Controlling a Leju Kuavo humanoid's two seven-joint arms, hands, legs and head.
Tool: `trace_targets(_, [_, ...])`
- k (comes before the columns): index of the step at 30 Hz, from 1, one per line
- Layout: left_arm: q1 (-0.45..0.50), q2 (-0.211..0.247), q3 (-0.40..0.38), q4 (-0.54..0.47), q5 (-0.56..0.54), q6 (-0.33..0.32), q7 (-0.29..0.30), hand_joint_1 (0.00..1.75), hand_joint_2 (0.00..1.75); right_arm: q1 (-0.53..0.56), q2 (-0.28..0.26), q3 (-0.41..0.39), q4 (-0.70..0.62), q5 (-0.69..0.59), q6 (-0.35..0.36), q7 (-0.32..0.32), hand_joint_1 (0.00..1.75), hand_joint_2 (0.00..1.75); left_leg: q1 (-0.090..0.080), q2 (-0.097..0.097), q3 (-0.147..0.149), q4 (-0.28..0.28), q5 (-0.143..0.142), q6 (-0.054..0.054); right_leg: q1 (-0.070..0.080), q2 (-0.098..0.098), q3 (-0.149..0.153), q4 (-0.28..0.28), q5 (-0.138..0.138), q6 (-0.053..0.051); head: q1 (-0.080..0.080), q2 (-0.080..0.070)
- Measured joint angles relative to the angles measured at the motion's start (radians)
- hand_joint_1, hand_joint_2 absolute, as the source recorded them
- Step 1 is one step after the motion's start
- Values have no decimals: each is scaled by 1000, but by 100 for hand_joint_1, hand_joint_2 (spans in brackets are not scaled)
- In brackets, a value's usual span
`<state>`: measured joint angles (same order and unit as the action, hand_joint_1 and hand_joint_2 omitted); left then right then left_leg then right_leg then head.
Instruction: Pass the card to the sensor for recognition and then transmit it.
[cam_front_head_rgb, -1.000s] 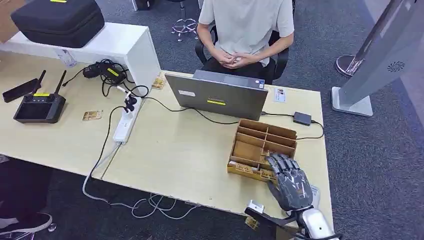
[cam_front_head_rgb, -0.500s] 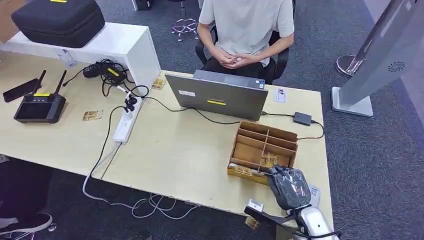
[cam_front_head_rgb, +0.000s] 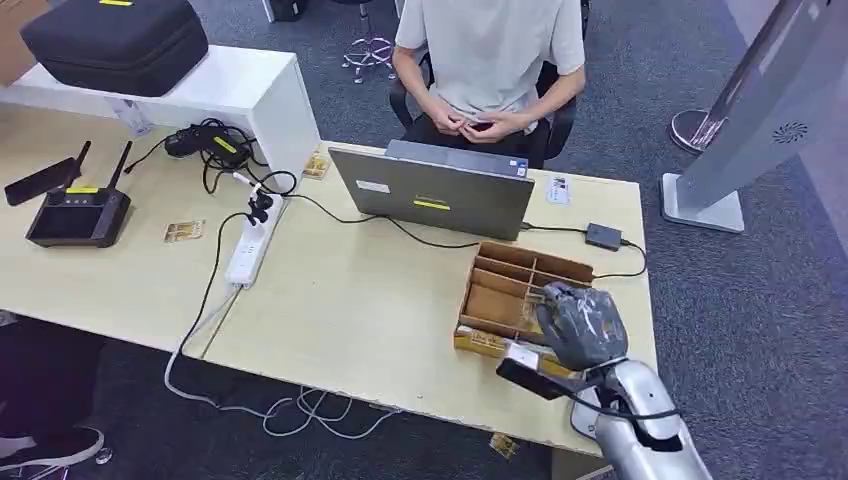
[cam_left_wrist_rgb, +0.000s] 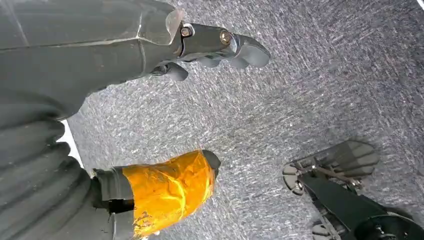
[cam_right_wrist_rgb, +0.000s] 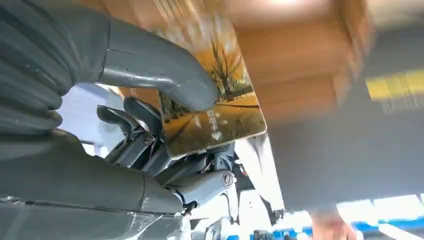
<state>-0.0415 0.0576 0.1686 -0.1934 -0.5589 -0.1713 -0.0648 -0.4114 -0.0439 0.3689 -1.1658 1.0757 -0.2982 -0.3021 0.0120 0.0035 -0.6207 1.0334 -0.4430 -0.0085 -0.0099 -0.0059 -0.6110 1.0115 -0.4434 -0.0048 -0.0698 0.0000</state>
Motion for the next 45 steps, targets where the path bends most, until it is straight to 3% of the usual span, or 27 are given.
trace_targets(9, [0,5,0,0,-10,-5,3,0,175,-107,9,-6,-56,-48,61,2,175,175,0,-1,-1,0,0,0,0,-1,0,0,0,0,0,0])
trace_targets(14, [-3,8,0,0,-27,-6,10,0,175,-247,32,-23,-54,-151,236,40,175,175,0,0,-2,0,1,0,0,0,-2,0,1,0,0,0])
trace_targets(18, [-12,8,0,0,-45,-16,13,0,175,-380,72,-28,-8,-178,289,81,175,175,1,0,-2,0,2,0,0,0,-2,1,1,-1,0,0])
trace_targets(20, [-18,8,0,0,-51,-18,16,0,175,-418,86,-29,9,-174,286,95,175,175,1,-1,-2,0,2,-1,0,-1,-1,1,1,-1,0,0])
trace_targets(24, [-34,8,0,0,-75,-31,24,0,175,-506,123,-29,88,-104,232,181,175,175,1,0,-2,0,2,-1,0,0,-2,1,1,-1,0,0])
trace_targets(29, [-68,6,0,0,-106,-50,40,0,175,-640,167,-42,282,68,104,304,175,175,1,-1,-2,0,2,-1,0,-1,-2,1,2,-2,0,0])
trace_targets(32, [-79,3,0,0,-120,-59,43,0,175,-697,177,-45,409,188,80,369,175,175,1,-1,-2,0,2,-1,0,0,-2,1,2,-2,0,0])
trace_targets(38, [-88,0,0,0,-134,-60,43,0,175,-727,178,-74,566,238,32,396,175,175,0,0,-2,1,2,-1,0,0,-2,1,2,-2,0,0])
trace_targets(45, [-88,-2,0,0,-137,-60,43,0,175,-725,176,-91,625,243,30,396,175,175,1,-1,-4,1,2,-1,0,0,-5,1,2,-2,0,0])
